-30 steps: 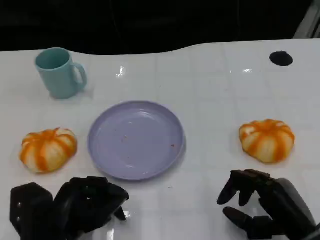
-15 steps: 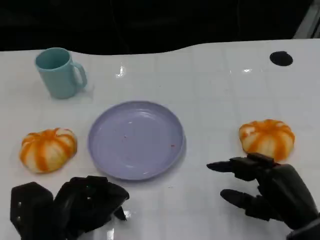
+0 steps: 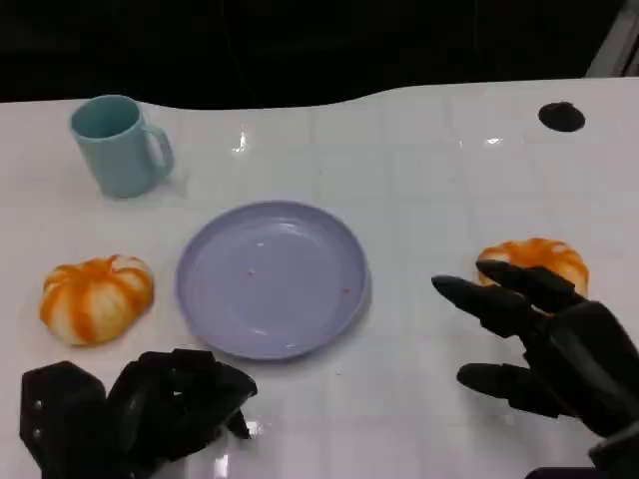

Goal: Grasp the bread from the table and place it into the plate.

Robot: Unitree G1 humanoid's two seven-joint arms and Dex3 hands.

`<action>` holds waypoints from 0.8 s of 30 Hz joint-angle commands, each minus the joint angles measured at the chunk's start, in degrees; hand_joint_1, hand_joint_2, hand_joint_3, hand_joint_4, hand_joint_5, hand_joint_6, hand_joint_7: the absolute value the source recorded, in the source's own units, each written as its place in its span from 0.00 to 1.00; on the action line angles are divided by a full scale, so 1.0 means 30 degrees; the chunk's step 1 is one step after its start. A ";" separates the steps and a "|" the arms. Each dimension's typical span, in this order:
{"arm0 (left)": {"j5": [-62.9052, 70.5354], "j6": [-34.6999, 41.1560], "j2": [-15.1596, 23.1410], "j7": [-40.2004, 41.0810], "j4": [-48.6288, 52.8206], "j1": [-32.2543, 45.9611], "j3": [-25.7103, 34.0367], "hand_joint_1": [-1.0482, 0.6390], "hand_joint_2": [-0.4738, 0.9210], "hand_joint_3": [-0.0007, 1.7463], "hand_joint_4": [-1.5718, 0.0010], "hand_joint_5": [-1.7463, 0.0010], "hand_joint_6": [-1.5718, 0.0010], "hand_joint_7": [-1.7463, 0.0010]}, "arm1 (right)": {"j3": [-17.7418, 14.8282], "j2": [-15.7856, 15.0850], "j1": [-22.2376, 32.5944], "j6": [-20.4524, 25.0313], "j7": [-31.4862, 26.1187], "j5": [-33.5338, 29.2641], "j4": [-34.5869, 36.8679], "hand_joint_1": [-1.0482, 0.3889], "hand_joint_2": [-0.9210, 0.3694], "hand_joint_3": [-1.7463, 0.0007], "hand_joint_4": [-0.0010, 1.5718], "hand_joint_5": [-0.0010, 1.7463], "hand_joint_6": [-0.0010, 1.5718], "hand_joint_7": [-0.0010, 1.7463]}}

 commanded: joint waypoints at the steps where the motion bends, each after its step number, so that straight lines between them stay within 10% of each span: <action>1: 0.0033 -0.0072 0.0300 0.0035 0.0120 0.0107 0.0109 0.00 0.74 0.20 0.43 0.14 0.01 0.82 | -0.0206 -0.0694 -0.0355 0.1901 0.0192 -0.1332 -0.0827 0.35 0.00 0.99 0.10 0.12 0.21 0.00; 24: 0.0040 0.0064 0.0270 0.0077 -0.0112 0.0245 0.0059 0.00 0.74 0.20 0.43 0.14 0.01 0.82 | 0.1275 -0.1147 -0.3012 0.7491 0.1875 -0.3287 0.1598 0.34 0.03 1.00 0.00 0.17 0.16 0.01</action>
